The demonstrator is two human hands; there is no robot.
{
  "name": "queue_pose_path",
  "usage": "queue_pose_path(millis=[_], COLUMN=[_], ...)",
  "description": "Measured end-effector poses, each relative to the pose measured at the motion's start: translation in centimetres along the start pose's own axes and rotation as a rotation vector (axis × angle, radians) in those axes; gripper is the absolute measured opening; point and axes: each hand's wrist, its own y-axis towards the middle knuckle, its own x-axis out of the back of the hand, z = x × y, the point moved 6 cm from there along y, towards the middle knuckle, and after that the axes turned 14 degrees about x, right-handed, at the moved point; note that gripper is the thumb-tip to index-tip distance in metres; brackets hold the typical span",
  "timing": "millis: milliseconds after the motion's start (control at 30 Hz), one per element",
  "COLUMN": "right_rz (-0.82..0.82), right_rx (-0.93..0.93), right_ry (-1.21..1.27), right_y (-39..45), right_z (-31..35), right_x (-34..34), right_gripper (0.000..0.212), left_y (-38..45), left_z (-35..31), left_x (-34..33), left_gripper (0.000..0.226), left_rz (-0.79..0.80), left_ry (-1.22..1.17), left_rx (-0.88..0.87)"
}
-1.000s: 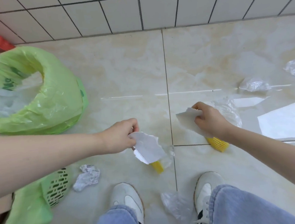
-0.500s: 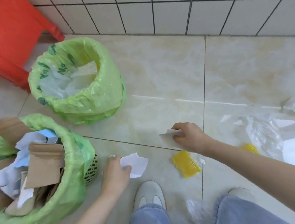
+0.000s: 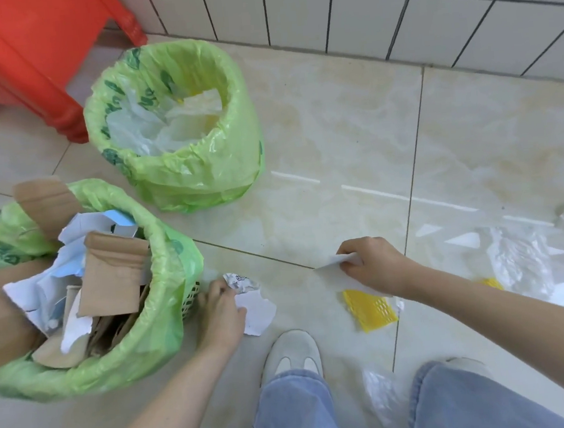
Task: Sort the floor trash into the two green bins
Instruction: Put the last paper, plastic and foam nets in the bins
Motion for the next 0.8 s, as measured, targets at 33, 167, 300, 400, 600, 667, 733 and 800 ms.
queue_pose_path(millis=[33, 167, 300, 400, 600, 667, 733, 800], right_rz=[0.002, 0.015, 0.003, -0.007, 0.017, 0.033, 0.055, 0.074], right_rx=[0.014, 0.046, 0.049, 0.054, 0.078, 0.084, 0.097, 0.109], right_ry=[-0.016, -0.088, -0.14, -0.175, -0.26, -0.271, -0.279, -0.29], right_y=[0.1, 0.4, 0.5, 0.0, -0.4, -0.5, -0.3, 0.0], right_z=[0.3, 1.8, 3.4, 4.6, 6.0, 6.3, 6.8, 7.6], right_x=[0.3, 1.7, 4.2, 6.2, 7.9, 8.1, 8.1, 8.2], right_gripper=[0.024, 0.024, 0.023, 0.02, 0.017, 0.015, 0.015, 0.018], left_y=[0.0, -0.1, -0.4, -0.7, -0.5, -0.5, -0.5, -0.8], left_z=[-0.1, -0.6, -0.6, -0.9, -2.1, -2.4, -2.7, -3.0], left_x=[0.0, 0.1, 0.3, 0.7, 0.3, 0.1, 0.2, 0.8], left_gripper=[0.038, 0.039, 0.037, 0.034, 0.028, 0.023, 0.02, 0.018], left_rz=[0.008, 0.059, 0.04, -0.025, 0.006, 0.051, 0.087, 0.11], left_ry=[-0.005, -0.124, -0.099, 0.0, 0.027, -0.005, -0.028, -0.064], left_rx=[-0.005, -0.024, -0.057, -0.084, -0.182, -0.191, -0.187, -0.192])
